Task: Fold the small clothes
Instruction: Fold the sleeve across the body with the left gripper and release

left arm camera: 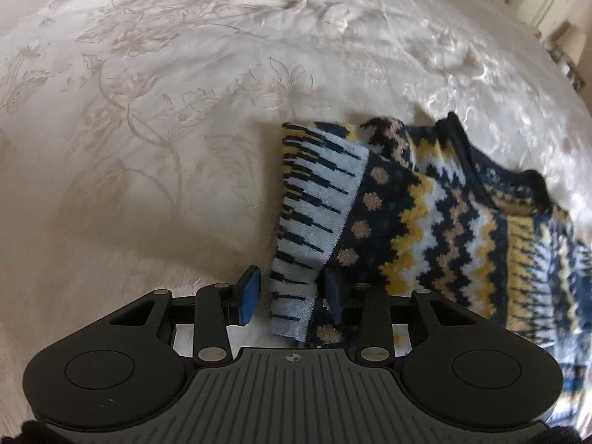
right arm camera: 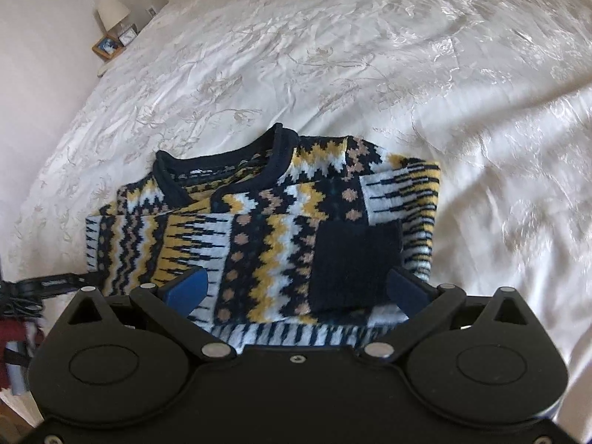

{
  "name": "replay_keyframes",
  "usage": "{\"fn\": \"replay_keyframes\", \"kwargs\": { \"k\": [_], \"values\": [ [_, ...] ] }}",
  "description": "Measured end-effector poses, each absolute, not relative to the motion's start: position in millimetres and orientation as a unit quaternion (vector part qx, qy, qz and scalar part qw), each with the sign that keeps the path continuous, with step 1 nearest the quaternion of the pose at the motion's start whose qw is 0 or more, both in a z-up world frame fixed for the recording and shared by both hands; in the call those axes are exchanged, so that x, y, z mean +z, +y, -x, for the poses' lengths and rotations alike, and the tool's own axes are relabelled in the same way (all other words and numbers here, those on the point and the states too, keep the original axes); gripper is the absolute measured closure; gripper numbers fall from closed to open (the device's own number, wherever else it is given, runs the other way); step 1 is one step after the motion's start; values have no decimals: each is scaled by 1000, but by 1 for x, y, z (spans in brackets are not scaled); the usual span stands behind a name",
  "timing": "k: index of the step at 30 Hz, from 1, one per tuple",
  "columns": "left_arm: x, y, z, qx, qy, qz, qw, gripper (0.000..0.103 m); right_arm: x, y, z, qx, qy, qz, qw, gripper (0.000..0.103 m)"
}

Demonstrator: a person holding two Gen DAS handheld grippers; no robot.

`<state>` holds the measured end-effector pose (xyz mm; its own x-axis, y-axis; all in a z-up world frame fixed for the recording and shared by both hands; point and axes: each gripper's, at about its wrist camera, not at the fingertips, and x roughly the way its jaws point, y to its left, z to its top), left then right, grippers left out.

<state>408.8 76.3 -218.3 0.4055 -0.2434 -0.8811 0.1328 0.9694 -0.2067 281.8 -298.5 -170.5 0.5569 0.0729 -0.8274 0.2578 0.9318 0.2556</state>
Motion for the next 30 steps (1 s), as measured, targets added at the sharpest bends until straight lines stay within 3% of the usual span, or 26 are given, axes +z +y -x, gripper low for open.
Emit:
{"fn": "replay_keyframes", "kwargs": {
  "k": [10,19,21,25,27,29,30],
  "values": [
    [-205,89,-384,-94,510,82,851,67,-197,-323,-305,-47,482,-162,860,0],
    [-198,79,-381,-105,509,63,852,67,-216,-344,-312,-37,484,-220,846,2],
    [-196,76,-381,-111,507,58,853,67,-214,-345,-313,-35,479,-228,847,16],
    [-194,70,-382,-117,506,54,853,67,-213,-346,-315,-47,493,-222,840,29],
    [-193,69,-382,-119,504,54,854,67,-213,-347,-315,-56,495,-220,839,44],
    [-192,67,-381,-121,502,54,854,67,-212,-348,-315,-64,496,-216,839,87],
    [-192,66,-381,-122,502,53,854,67,-211,-349,-314,-67,497,-212,839,88]
  ]
}}
